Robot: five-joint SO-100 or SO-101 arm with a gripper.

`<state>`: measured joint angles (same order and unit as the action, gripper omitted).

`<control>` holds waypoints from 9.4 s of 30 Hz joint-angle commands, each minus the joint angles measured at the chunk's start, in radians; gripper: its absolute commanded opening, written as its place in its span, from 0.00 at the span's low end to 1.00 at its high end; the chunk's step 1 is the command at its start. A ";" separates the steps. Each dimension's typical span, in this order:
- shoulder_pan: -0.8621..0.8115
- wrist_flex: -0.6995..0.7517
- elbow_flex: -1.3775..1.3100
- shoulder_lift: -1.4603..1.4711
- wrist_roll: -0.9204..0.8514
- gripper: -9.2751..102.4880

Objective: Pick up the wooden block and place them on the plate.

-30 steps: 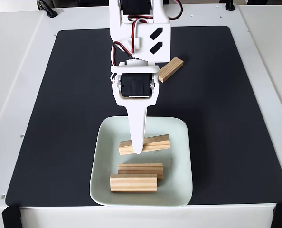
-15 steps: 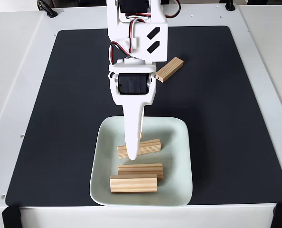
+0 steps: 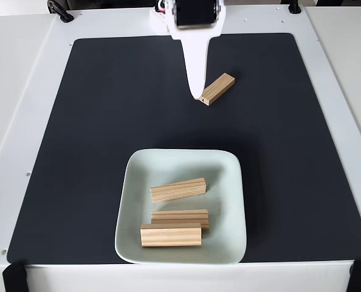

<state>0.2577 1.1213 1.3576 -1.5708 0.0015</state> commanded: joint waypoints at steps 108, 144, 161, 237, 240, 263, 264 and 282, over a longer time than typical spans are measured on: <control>0.178 -0.261 0.857 -0.256 -0.597 0.30; 0.193 -0.255 0.864 -0.212 -0.555 0.07; 0.011 -0.396 0.600 -0.419 -0.183 0.08; -0.089 -0.290 -0.118 0.241 -0.041 0.42; -0.089 -0.290 -0.115 0.233 -0.040 0.42; -0.046 -0.733 0.666 -0.604 -0.038 0.14; -0.046 -0.733 0.696 -0.644 -0.038 0.12; -0.055 -1.218 1.474 -1.402 -0.038 0.09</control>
<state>0.2102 -0.0568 2.7796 -2.8900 -0.0430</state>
